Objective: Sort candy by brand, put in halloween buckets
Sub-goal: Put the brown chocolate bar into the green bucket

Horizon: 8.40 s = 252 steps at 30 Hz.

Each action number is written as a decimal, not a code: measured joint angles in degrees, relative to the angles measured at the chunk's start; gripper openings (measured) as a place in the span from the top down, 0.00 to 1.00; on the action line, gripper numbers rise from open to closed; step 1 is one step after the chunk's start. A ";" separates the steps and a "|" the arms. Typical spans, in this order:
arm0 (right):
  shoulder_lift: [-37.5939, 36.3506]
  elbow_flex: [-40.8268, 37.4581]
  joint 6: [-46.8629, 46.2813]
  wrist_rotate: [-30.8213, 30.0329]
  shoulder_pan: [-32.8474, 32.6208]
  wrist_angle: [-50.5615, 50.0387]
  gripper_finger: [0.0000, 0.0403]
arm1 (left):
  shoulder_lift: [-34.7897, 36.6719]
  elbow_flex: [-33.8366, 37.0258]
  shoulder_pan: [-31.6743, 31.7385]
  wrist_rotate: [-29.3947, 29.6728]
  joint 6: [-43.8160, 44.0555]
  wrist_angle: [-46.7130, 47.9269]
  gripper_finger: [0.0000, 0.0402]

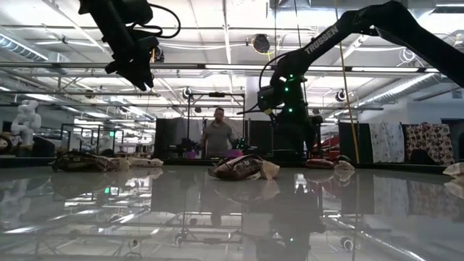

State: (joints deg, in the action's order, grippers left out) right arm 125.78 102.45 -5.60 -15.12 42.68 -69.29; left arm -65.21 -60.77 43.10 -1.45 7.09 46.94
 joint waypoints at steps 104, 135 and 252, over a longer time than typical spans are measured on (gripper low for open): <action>-9.26 26.17 -1.30 34.63 -16.54 16.13 1.00 | -2.40 18.12 -10.23 -12.74 31.56 -62.64 0.59; -9.33 26.23 -0.99 34.35 -19.98 9.76 1.00 | -5.95 18.10 -15.50 -11.80 31.54 -66.90 0.59; -9.33 26.23 6.75 34.39 -19.53 1.58 0.51 | -29.27 17.29 -23.57 7.71 9.17 -34.80 0.95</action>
State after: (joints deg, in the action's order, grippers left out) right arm 116.44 128.68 1.15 19.27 23.14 -67.70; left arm -94.48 -43.49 19.53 6.26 16.27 12.14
